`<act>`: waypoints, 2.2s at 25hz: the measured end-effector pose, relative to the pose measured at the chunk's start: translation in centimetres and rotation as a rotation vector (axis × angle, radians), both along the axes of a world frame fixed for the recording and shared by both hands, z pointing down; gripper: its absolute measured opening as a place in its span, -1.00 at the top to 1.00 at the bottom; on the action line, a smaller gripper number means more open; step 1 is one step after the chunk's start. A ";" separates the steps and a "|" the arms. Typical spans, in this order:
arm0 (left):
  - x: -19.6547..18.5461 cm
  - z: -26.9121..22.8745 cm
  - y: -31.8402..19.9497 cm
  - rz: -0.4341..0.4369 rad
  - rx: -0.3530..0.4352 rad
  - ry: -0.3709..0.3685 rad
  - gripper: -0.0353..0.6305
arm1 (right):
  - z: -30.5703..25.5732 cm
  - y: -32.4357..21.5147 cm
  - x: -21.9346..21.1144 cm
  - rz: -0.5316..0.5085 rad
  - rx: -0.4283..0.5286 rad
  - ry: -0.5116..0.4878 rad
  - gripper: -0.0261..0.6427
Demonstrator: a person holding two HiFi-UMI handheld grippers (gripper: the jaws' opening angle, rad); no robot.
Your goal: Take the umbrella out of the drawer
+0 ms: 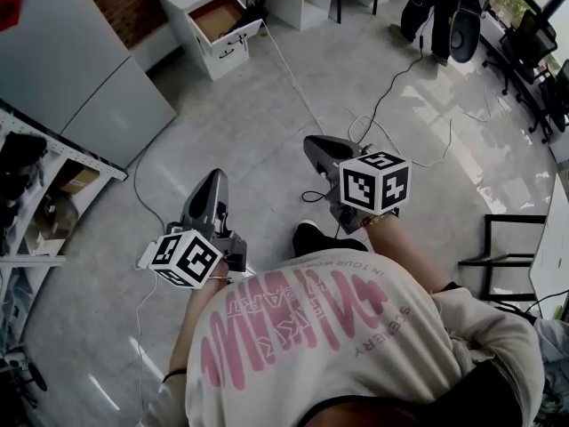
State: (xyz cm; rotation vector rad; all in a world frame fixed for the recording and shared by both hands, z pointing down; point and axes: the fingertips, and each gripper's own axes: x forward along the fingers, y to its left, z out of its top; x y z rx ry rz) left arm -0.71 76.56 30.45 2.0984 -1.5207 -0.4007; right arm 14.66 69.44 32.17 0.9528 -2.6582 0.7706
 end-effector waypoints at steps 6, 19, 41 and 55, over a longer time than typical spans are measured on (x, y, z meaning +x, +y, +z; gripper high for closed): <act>-3.3 2.1 -0.2 -0.063 -0.058 0.009 0.88 | 1.5 -1.1 -2.1 -0.018 -0.032 0.054 0.89; -4.3 2.8 -9.3 0.022 -0.084 -0.006 0.88 | 3.7 -11.0 -5.1 -0.021 -0.093 0.049 0.89; -10.2 0.7 -30.3 -0.025 -0.009 -0.035 0.88 | 2.2 -32.6 -9.8 0.000 -0.054 0.013 0.89; -13.6 5.0 -35.1 0.042 -0.128 -0.009 0.88 | 7.1 -36.1 -11.5 0.094 -0.193 0.030 0.89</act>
